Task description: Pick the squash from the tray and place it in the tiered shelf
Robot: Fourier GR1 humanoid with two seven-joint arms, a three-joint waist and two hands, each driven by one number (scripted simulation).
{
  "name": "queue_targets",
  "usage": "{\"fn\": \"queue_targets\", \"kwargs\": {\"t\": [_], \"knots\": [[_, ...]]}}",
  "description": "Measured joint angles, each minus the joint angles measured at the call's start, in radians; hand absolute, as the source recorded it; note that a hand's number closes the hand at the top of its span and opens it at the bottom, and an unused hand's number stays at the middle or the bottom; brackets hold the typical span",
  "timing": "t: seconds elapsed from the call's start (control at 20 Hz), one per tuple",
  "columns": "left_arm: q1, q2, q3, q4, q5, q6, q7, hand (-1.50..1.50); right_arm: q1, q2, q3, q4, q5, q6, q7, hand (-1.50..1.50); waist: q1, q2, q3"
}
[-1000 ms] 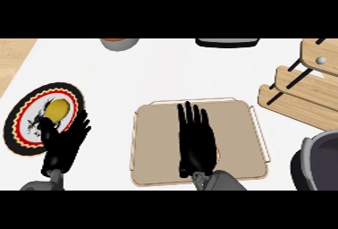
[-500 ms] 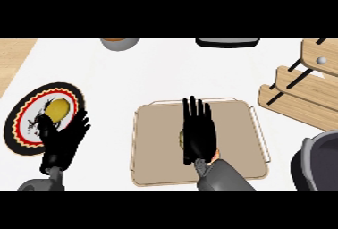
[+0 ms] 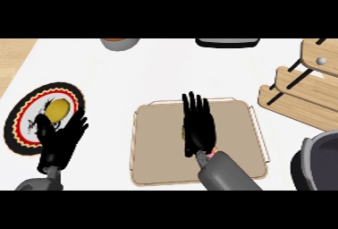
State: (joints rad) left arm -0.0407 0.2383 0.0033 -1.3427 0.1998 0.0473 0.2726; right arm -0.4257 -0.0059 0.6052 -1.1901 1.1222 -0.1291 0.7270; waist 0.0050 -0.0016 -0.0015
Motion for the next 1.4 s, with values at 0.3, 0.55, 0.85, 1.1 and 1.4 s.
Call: {"fn": "queue_targets", "kwargs": {"t": [0.3,0.55,0.85,1.1,1.4], "knots": [[-0.022,-0.010,0.005,0.009,-0.012,-0.003,0.006,0.00,-0.057,-0.006,0.010,0.081,-0.038,0.100,-0.079,1.50,0.006,-0.011,-0.002],[-0.013,-0.015,0.016,0.009,-0.014,-0.011,0.003,0.00,-0.061,-0.001,0.035,0.103,-0.075,0.072,-0.143,1.50,0.005,-0.018,-0.004],[0.003,-0.013,0.026,0.003,-0.018,-0.028,-0.004,0.00,-0.037,-0.027,0.088,0.067,-0.087,0.021,-0.190,1.50,-0.002,-0.016,-0.007],[0.034,-0.001,0.050,-0.007,-0.010,-0.025,-0.008,0.00,0.111,-0.108,-0.044,-0.083,-0.230,0.002,-0.198,1.50,-0.029,-0.014,0.000],[0.039,-0.003,0.053,-0.014,-0.016,-0.015,-0.002,0.00,0.255,-0.216,-0.187,-0.408,-0.357,0.032,-0.126,1.50,-0.047,-0.012,0.001]]}}
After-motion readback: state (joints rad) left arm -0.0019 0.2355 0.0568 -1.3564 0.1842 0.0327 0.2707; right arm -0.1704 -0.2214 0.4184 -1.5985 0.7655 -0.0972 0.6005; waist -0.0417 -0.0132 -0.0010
